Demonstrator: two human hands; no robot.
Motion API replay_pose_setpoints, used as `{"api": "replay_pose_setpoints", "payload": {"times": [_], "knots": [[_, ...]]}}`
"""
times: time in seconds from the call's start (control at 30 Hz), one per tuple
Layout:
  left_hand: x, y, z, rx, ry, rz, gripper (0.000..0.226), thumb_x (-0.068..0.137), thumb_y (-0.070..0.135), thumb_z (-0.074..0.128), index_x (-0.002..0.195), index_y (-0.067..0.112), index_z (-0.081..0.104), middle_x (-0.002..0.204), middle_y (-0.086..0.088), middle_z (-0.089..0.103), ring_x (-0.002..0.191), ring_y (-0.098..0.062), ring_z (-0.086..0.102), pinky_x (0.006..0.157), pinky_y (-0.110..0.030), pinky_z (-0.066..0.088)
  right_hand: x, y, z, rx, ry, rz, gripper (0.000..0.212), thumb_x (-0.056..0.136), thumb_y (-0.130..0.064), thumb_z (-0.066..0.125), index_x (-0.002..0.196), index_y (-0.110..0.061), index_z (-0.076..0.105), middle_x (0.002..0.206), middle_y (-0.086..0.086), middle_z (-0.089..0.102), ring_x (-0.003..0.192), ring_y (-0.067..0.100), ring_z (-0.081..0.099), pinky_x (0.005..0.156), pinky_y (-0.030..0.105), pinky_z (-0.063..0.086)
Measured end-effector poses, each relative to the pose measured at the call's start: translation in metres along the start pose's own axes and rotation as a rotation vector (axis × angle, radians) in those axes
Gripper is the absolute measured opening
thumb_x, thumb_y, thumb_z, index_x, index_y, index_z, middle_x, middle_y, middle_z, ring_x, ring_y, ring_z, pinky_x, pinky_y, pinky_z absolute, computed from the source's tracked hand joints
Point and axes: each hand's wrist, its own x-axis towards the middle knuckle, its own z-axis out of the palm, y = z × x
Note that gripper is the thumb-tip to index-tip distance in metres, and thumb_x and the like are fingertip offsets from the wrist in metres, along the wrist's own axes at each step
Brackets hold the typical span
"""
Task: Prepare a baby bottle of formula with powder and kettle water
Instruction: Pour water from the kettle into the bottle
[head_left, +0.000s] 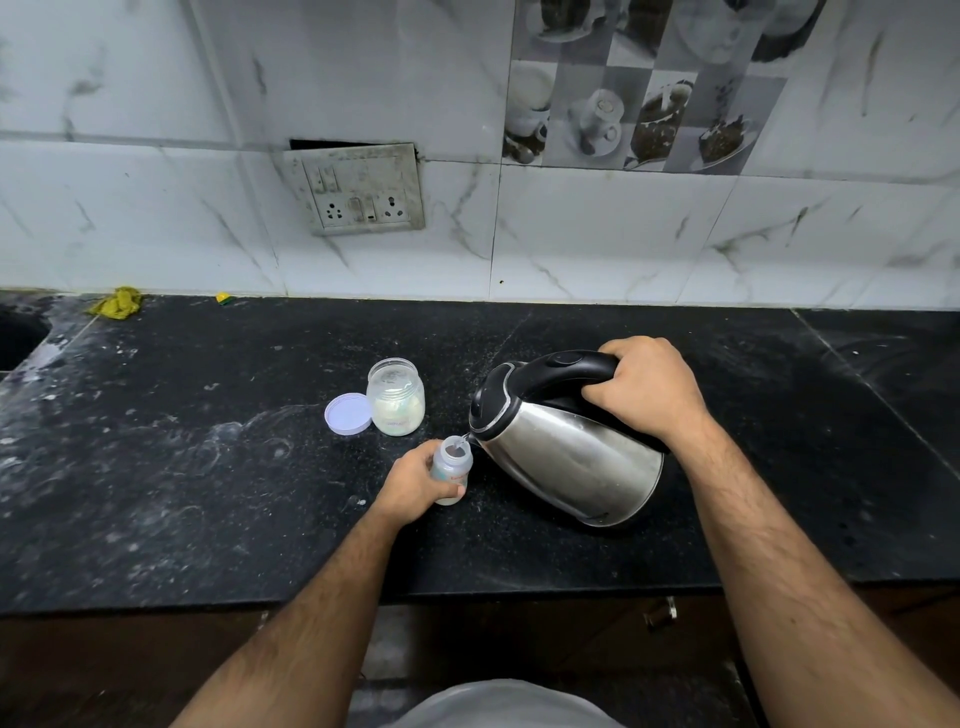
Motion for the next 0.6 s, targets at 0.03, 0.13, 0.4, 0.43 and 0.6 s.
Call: {"api": "replay_pose_setpoints", "payload": {"times": [0.03,0.13,0.4,0.43,0.6], "knots": [[0.000,-0.001,0.000,0.000,-0.002,0.000,0.057,0.068,0.006,0.085,0.119,0.019,0.065,0.109,0.001,0.072,0.106,-0.017,0.066,0.098,-0.032,0.049,0.000,0.000,0.000,-0.002,-0.002,-0.001,0.009,0.061,-0.028,0.065,0.056,-0.024,0.058,0.047,-0.007,0.056,0.051,0.008,0.054,0.047,0.023,0.030],[0.000,-0.001,0.000,-0.005,-0.007,0.004,0.057,0.067,0.006,0.085,0.118,0.020,0.065,0.109,0.002,0.072,0.106,-0.016,0.066,0.098,-0.033,0.049,-0.001,-0.001,0.000,-0.008,-0.005,0.000,0.007,0.061,-0.029,0.065,0.058,-0.024,0.060,0.049,-0.007,0.058,0.052,0.009,0.056,0.047,0.023,0.032],[0.000,-0.002,-0.002,-0.038,-0.020,0.037,0.058,0.068,0.003,0.084,0.120,0.019,0.065,0.111,0.001,0.072,0.108,-0.017,0.066,0.101,-0.035,0.049,-0.005,0.000,0.004,0.013,0.009,0.042,0.006,0.063,-0.026,0.069,0.062,-0.023,0.065,0.052,-0.005,0.061,0.054,0.012,0.059,0.049,0.028,0.044],[0.000,-0.002,-0.002,-0.042,-0.020,0.042,0.058,0.068,0.003,0.084,0.120,0.020,0.065,0.111,0.001,0.072,0.108,-0.017,0.066,0.101,-0.035,0.049,-0.006,0.001,0.005,0.022,0.013,0.053,0.005,0.063,-0.026,0.069,0.064,-0.022,0.066,0.054,-0.006,0.062,0.055,0.012,0.060,0.051,0.029,0.047],[0.000,-0.002,-0.003,-0.054,-0.034,0.060,0.058,0.068,0.003,0.084,0.119,0.020,0.065,0.111,0.002,0.072,0.108,-0.015,0.066,0.100,-0.032,0.049,-0.014,0.005,0.012,0.121,0.021,0.120,0.004,0.064,-0.023,0.070,0.063,-0.022,0.066,0.055,-0.004,0.064,0.057,0.015,0.063,0.055,0.035,0.053]]}}
